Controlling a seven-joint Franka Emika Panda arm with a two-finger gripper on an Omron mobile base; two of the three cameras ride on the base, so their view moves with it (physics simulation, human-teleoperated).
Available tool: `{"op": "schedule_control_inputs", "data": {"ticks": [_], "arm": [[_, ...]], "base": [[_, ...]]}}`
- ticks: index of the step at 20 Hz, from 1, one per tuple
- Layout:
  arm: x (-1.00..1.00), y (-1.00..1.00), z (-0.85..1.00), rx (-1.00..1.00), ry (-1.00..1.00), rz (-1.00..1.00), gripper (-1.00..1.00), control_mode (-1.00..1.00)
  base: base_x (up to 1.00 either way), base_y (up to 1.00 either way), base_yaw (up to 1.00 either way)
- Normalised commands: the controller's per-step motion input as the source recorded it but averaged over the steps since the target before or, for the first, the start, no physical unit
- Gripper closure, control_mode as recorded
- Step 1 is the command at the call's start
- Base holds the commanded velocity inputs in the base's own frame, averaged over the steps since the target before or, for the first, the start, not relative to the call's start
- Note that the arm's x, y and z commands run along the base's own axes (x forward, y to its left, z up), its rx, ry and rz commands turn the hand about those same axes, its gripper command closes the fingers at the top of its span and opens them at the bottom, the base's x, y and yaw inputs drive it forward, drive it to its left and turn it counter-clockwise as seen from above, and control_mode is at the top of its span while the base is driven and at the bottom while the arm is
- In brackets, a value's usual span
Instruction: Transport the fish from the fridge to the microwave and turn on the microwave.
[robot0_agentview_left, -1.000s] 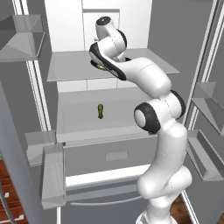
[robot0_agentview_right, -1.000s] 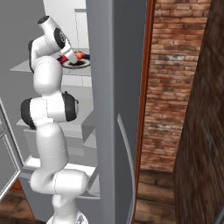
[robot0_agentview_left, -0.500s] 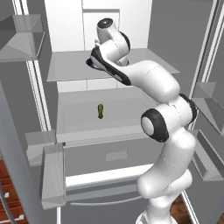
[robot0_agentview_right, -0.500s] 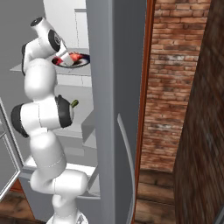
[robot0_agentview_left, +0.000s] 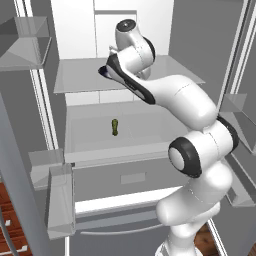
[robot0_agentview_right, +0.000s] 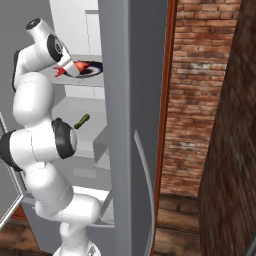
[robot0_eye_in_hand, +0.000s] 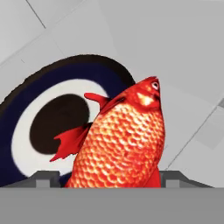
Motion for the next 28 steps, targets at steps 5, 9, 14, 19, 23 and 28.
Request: {"op": "schedule_control_inputs", "data": {"ticks": [5,9,14,19,23,28], "arm": [[-0.69,0.00,0.04,0.00,-0.04,0.11,1.00,-1.00],[-0.57,0.00,0.10,0.00,-0.02,0.13,1.00,-1.00],[-0.47,0.00,0.16,0.00,-0.07,0.12,1.00,-1.00],[-0.48,0.00,0.17,0.00,-0.08,0.12,1.00,-1.00],[-0.48,0.00,0.15,0.00,-0.02,0.14,1.00,-1.00],[-0.52,-0.01,0.14,0.00,-0.02,0.15,1.00,-1.00]], "base": [[0.00,0.00,0.00],[0.00,0.00,0.00],[0.00,0.00,0.00],[0.00,0.00,0.00],[0.00,0.00,0.00],[0.00,0.00,0.00]]}}
